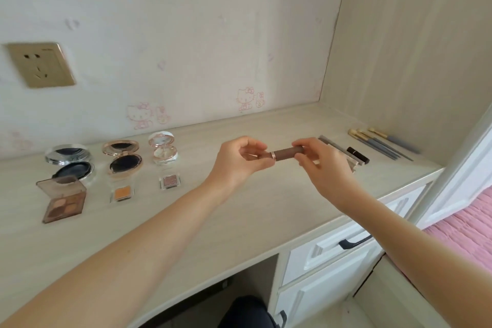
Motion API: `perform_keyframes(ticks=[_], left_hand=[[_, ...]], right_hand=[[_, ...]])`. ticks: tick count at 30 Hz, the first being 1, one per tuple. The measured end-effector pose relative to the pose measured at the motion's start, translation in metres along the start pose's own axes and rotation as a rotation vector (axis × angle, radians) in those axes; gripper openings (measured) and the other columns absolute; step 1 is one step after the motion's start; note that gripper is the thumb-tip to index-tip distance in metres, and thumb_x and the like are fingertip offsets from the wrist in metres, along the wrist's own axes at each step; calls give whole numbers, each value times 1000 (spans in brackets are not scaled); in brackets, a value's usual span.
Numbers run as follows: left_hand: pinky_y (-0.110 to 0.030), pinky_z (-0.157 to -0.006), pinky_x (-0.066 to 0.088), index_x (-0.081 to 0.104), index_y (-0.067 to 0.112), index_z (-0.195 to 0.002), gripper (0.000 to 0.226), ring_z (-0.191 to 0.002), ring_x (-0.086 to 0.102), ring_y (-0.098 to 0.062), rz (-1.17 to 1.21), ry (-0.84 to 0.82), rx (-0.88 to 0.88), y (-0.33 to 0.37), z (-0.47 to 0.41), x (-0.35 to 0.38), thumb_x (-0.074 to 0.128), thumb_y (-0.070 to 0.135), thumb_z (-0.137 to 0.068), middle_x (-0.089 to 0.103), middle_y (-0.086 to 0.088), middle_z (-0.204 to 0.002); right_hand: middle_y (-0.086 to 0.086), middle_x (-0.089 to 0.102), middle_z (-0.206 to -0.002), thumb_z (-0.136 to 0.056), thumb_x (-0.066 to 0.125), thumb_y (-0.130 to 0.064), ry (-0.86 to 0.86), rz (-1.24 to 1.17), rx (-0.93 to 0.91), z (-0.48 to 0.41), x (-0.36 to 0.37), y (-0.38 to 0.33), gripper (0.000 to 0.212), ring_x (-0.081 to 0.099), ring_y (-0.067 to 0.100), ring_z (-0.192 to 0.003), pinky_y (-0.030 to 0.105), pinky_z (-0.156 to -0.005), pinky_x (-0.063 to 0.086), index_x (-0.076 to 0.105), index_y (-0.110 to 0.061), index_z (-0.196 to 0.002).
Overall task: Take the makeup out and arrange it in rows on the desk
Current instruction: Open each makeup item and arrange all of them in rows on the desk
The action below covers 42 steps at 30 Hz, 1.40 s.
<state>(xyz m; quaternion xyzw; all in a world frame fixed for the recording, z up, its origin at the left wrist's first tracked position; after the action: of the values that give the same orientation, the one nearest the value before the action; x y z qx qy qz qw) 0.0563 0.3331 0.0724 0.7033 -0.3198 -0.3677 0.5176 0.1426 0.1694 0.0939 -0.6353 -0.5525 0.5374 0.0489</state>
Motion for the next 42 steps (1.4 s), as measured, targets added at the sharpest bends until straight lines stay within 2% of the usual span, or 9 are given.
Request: perform_keyframes(ticks=[2, 5, 10, 15, 20, 25, 30, 35, 42], left_hand=[[-19, -73, 52, 71, 23, -92, 27, -76, 68, -8, -97, -24, 8, -1, 12, -13, 84, 17, -69, 74, 5, -87], [-16, -74, 50, 72, 24, -97, 25, -78, 66, -3, -246, -57, 50, 0, 30, -30, 81, 22, -74, 72, 10, -85], [-15, -66, 44, 70, 23, -97, 13, -68, 59, 0, -445, -42, 103, -3, 64, -68, 70, 27, -85, 68, 9, -78], [-10, -59, 35, 64, 22, -99, 11, -63, 51, 0, -662, -33, 150, -10, 93, -106, 65, 26, -89, 56, 13, -72], [-14, -60, 34, 61, 25, -100, 10, -70, 49, 4, -822, -23, 197, -15, 116, -133, 62, 29, -91, 48, 18, -70], [-21, -68, 38, 60, 27, -102, 12, -79, 51, -5, -851, 5, 165, -24, 132, -156, 60, 33, -91, 57, 10, -84], [-24, -68, 33, 55, 23, -106, 17, -79, 42, -6, -939, -25, 127, -35, 145, -163, 47, 34, -97, 49, 8, -85], [-33, -82, 39, 53, 15, -107, 21, -92, 42, -15, -1090, -81, 190, -33, 151, -158, 39, 28, -101, 56, 2, -96], [-35, -73, 41, 42, 19, -102, 16, -80, 48, -21, -1171, -75, 310, -26, 160, -155, 34, 33, -102, 57, 0, -87]], right_hand=[[-18, 62, -92, -93, 56, -17, -18, 0, -53, 4, 11, -19, 23, 58, -2, -85, 6, -70, 42, 61, -27, -113], [-17, 62, -95, -93, 56, -14, -72, -2, -160, 12, 33, -51, 24, 57, -1, -84, 1, -69, 38, 61, -24, -114], [-11, 61, -102, -93, 57, -17, -160, 30, -310, 29, 72, -94, 23, 56, 2, -85, 7, -71, 40, 60, -22, -115], [-8, 57, -108, -94, 56, -20, -274, 93, -411, 49, 111, -127, 21, 56, 7, -92, 26, -77, 49, 58, -19, -115], [-5, 56, -111, -96, 52, -23, -382, 96, -473, 70, 147, -154, 31, 53, 6, -95, 13, -79, 38, 54, -16, -126], [-3, 55, -108, -99, 44, -30, -471, 161, -491, 84, 175, -170, 29, 53, 15, -100, 33, -84, 46, 56, -19, -123], [-3, 55, -112, -102, 37, -33, -514, 284, -538, 94, 196, -177, 30, 50, 17, -103, 32, -85, 43, 52, -18, -122], [-2, 57, -111, -101, 41, -27, -525, 257, -570, 98, 204, -187, 20, 52, 19, -100, 35, -84, 44, 50, -16, -116], [-1, 49, -108, -104, 28, -26, -483, 398, -750, 109, 208, -199, 28, 46, 18, -91, 34, -82, 44, 48, -17, -123]])
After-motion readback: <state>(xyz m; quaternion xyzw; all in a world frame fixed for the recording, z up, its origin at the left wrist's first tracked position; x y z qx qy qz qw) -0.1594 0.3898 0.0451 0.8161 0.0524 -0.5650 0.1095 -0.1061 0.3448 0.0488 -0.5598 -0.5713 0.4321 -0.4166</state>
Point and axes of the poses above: each hand's wrist, its own z-axis away from the middle knuckle, its own x-axis out of the palm, y = z × x, the point moved 10 cm from there along -z, towards the middle knuckle
